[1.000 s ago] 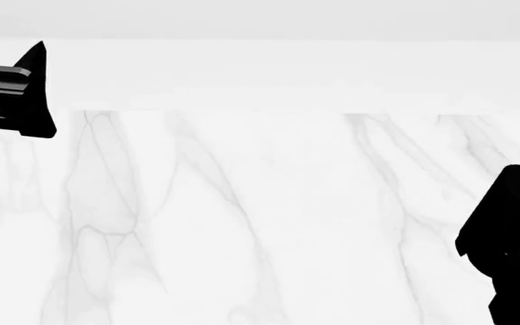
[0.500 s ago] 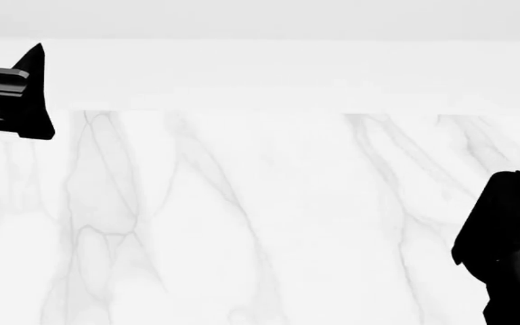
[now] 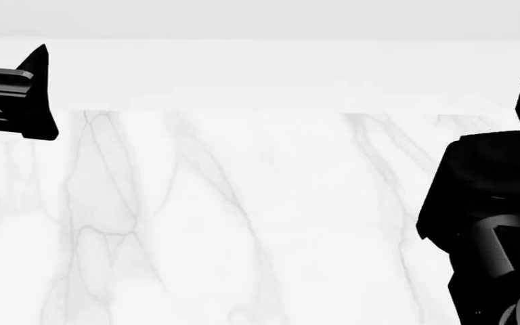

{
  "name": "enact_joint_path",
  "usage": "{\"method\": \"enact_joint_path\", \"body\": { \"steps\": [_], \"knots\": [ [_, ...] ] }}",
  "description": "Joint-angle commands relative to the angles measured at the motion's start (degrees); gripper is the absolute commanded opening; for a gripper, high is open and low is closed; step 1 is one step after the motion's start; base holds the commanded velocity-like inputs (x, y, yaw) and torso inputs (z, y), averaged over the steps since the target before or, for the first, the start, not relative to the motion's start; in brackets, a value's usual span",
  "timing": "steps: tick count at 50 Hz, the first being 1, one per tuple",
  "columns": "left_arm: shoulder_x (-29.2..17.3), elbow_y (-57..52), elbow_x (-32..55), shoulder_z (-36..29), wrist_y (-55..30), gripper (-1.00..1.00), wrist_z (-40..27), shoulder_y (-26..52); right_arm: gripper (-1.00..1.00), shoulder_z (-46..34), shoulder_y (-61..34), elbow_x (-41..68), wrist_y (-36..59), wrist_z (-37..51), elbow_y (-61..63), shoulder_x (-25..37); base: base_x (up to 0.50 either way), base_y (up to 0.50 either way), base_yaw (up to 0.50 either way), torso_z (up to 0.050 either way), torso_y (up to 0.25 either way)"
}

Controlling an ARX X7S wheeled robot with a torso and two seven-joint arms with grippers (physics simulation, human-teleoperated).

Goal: Pick up the book on the left and place it on top of the shelf.

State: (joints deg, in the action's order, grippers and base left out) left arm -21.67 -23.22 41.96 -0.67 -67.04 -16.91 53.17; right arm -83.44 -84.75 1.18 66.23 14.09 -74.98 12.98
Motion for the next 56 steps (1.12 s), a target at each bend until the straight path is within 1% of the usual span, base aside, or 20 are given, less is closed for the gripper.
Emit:
{"method": "enact_joint_path", "body": {
  "steps": [1, 19, 22, 24, 26, 28, 29, 31, 32, 33, 34, 35, 36, 37, 38, 40, 41, 47, 52, 56],
  "knots": [
    [-0.1, 0.2, 0.2, -0.2, 0.3, 1.00, -0.1, 0.0, 1.00, 0.7, -2.0, -0.8, -9.5, 2.4, 0.0, -3.9, 0.00, 0.00, 0.00, 0.000, 0.000],
    [-0.2, 0.1, 0.6, -0.3, 0.6, 1.00, -0.5, -0.5, 1.00, 1.8, -1.9, -1.1, -10.6, 2.8, 0.0, -4.3, 0.00, 0.00, 0.00, 0.000, 0.000],
    [-0.3, 0.2, 0.6, -0.3, 0.6, 1.00, -0.5, -0.5, 1.00, 4.1, -2.2, -0.2, -12.6, 3.2, 0.0, -4.4, 0.00, 0.00, 0.00, 0.000, 0.000],
    [-0.3, 0.2, 0.7, -0.3, 0.7, 1.00, -0.5, -0.5, 1.00, 10.4, -2.9, 2.3, -16.3, 2.3, 0.0, -4.8, 0.00, 0.00, 0.00, 0.000, 0.000],
    [-0.3, 0.5, 0.5, -0.8, 0.8, 1.00, -0.5, -0.3, 1.00, 17.7, -3.8, 4.8, -23.3, 2.2, 0.0, -5.1, 0.00, 0.00, 0.00, 0.000, 0.000],
    [-0.3, 0.7, 0.4, -0.9, 1.0, 1.00, -0.4, -0.3, 1.00, 22.7, -3.8, 5.5, -26.9, -0.1, 0.0, -5.3, 0.00, 0.00, 0.00, 0.000, 0.000],
    [-0.2, 0.7, 0.4, -0.9, 1.1, 1.00, -0.4, -0.3, 1.00, 29.2, -4.0, 9.3, -32.3, -1.6, 0.0, -5.1, 0.00, 0.00, 0.00, 0.000, 0.000],
    [-0.1, 0.7, 0.3, -1.0, 1.3, 1.00, -0.4, -0.4, 1.00, 34.7, -3.3, 11.0, -36.0, -5.3, 0.0, -5.0, 0.00, 0.00, 0.00, 0.000, 0.000],
    [-0.2, 0.8, 0.3, -1.1, 1.4, 1.00, -0.4, -0.5, 1.00, 37.0, -3.0, 11.3, -36.9, -5.6, 0.0, -4.9, 0.00, 0.00, 0.00, 0.000, 0.000],
    [-0.2, 0.9, 0.2, -1.2, 1.5, 1.00, -0.4, -0.5, 1.00, 41.6, -2.5, 14.8, -41.7, -9.9, 0.0, -4.5, 0.00, 0.00, 0.00, 0.000, 0.000],
    [-0.2, 0.9, 0.3, -1.2, 1.5, 1.00, -0.4, -0.5, 1.00, 43.9, -2.5, 16.2, -42.4, -12.1, 0.0, -4.4, 0.00, 0.00, 0.00, 0.000, 0.000],
    [-0.2, 0.9, 0.3, -1.2, 1.5, 1.00, -0.4, -0.5, 1.00, 44.3, -2.5, 15.7, -42.3, -12.1, 0.0, -4.5, 0.00, 0.00, 0.00, 0.000, 0.000],
    [-0.2, 0.8, 0.4, -1.1, 1.3, 1.00, -0.5, -0.3, 1.00, 47.8, 0.0, 19.5, -44.1, -13.9, 6.1, -2.7, 0.00, 0.00, 0.00, 0.000, 0.000],
    [-0.2, 0.8, 0.4, -1.1, 1.3, 1.00, -0.6, -0.2, 1.00, 50.6, 2.6, 23.5, -38.9, -14.0, 14.7, -0.4, 0.00, 0.00, 0.00, 0.000, 0.000],
    [-0.2, 0.8, 0.4, -1.1, 1.3, 1.00, -0.6, -0.2, 1.00, 51.7, 4.7, 25.4, -36.0, -13.2, 20.7, 1.1, 0.00, 0.00, 0.00, 0.000, 0.000],
    [-0.2, 0.9, 0.4, -1.2, 1.5, 1.00, -0.5, -0.3, 1.00, 52.9, 8.2, 27.1, -34.1, -11.1, 29.1, 3.0, 0.00, 0.00, 0.00, 0.000, 0.000],
    [-0.2, 1.0, 0.4, -1.3, 1.6, 1.00, -0.5, -0.3, 1.00, 54.2, 10.5, 29.7, -31.6, -11.0, 34.8, 4.3, 0.00, 0.00, 0.00, 0.000, 0.000],
    [-0.3, 1.2, 0.4, -1.5, 1.7, 1.00, -0.5, -0.1, 1.00, 56.3, 14.8, 34.1, -27.4, -10.3, 44.1, 6.2, 0.00, 0.00, 0.00, 0.000, 0.000],
    [-0.2, 1.3, 0.5, -1.6, 1.9, 1.00, -0.6, -0.1, 1.00, 56.8, 17.4, 35.3, -25.7, -8.2, 51.7, 7.7, 0.00, 0.00, 0.00, 0.000, 0.000],
    [-0.2, 1.3, 0.5, -1.7, 2.1, 1.00, -0.7, -0.1, 1.00, 56.7, 19.1, 35.4, -25.5, -6.8, 55.5, 8.4, 0.00, 0.00, 0.00, 0.000, 0.000]
  ]
}}
